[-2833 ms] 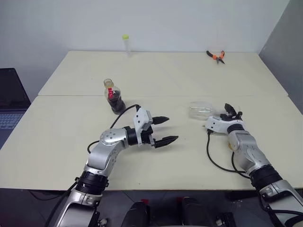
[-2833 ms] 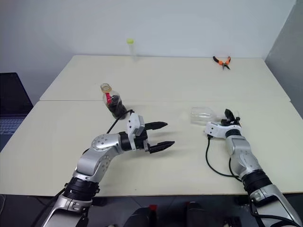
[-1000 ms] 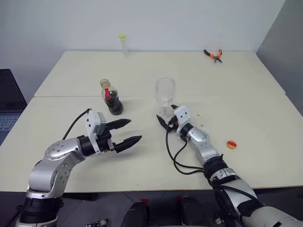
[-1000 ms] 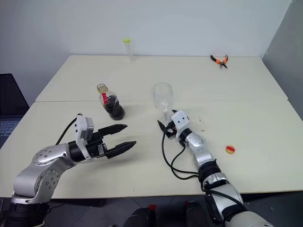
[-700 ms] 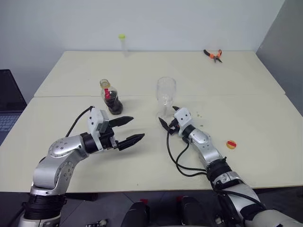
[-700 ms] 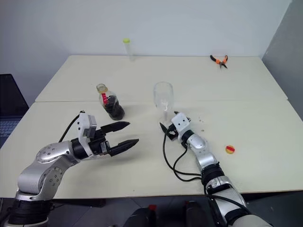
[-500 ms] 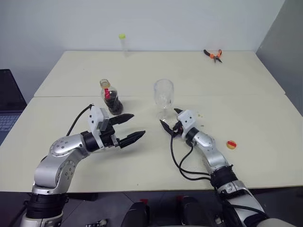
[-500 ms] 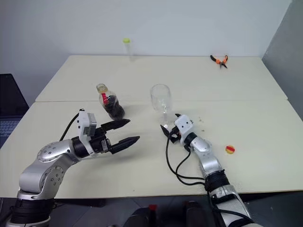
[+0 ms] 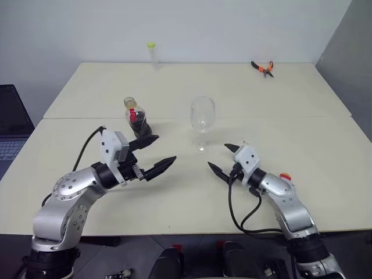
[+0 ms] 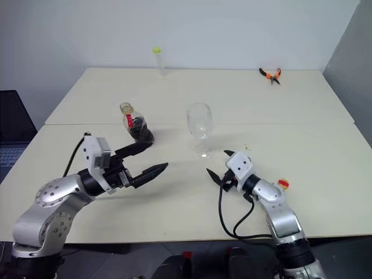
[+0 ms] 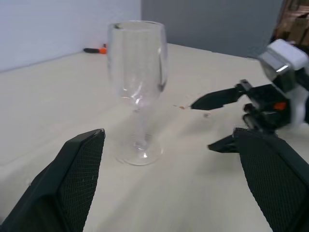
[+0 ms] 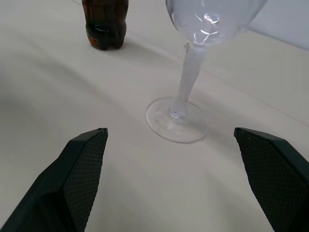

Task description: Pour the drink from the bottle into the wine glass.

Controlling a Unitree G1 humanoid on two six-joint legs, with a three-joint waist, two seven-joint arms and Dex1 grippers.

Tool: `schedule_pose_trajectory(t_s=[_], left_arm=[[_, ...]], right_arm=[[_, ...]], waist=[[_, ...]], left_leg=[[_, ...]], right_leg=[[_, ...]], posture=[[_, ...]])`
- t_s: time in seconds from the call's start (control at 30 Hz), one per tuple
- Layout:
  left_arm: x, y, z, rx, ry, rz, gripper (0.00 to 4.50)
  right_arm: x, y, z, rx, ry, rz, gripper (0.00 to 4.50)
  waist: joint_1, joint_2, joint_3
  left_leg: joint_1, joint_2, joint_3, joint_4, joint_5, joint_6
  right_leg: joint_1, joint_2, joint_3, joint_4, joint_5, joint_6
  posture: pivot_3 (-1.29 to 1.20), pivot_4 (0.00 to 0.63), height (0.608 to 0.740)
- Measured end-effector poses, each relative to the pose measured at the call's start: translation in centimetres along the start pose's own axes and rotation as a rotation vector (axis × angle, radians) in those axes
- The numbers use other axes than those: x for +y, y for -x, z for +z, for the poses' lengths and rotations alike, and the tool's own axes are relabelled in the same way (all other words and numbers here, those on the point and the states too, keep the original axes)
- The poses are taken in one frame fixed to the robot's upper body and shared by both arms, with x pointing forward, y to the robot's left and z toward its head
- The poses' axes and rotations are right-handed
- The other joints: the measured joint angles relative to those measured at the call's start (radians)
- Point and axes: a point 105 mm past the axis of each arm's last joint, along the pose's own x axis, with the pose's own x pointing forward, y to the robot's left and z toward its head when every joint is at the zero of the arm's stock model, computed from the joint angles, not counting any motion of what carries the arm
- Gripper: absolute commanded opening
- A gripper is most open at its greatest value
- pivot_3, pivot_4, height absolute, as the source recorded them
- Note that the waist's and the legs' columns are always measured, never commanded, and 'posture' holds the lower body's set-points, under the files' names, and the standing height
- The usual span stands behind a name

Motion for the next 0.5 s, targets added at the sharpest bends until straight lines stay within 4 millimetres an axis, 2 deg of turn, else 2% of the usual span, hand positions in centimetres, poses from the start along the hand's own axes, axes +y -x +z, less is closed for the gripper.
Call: schedule_pose_trajectory(t_s=[0.1,0.23,0.33,0.5], left_arm=[[0.2,0.5,0.1,-0.002,0.024,0.032,4.50],[1.2,1.0,0.4,-0.022,0.037,0.114,4.50],[2.2,1.2,0.3,-0.083,0.066,0.237,4.50],[4.8,2.4,-2.8,-0.048,0.055,0.545,4.50]], right_arm=[[-0.4,0.9,1.6,-0.026,-0.004,-0.003,4.47],[0.5,1.6,3.2,-0.051,-0.043,0.054,4.47],[1.2,2.1,4.2,-0.052,-0.064,0.105,4.47],[1.7,2.5,5.1,-0.047,-0.085,0.156,4.47]], waist=[[0.005,0.000,0.000],[0.006,0.000,0.000],[0.007,0.000,0.000],[0.008,-0.001,0.000]], left_leg=[[0.000,0.000,0.000,0.000,0.000,0.000],[0.000,0.000,-0.001,0.000,0.000,0.000],[0.000,0.000,0.000,0.000,0.000,0.000],[0.000,0.000,-0.001,0.000,0.000,0.000]], right_leg=[[0.000,0.000,0.000,0.000,0.000,0.000],[0.001,0.000,-0.001,-0.001,0.000,0.000],[0.001,0.000,-0.001,-0.001,0.000,0.000],[0.001,0.000,-0.001,-0.001,0.000,0.000]], posture=[[0.00,0.150,0.740],[0.00,0.150,0.740],[0.00,0.150,0.740],[0.00,0.150,0.740]])
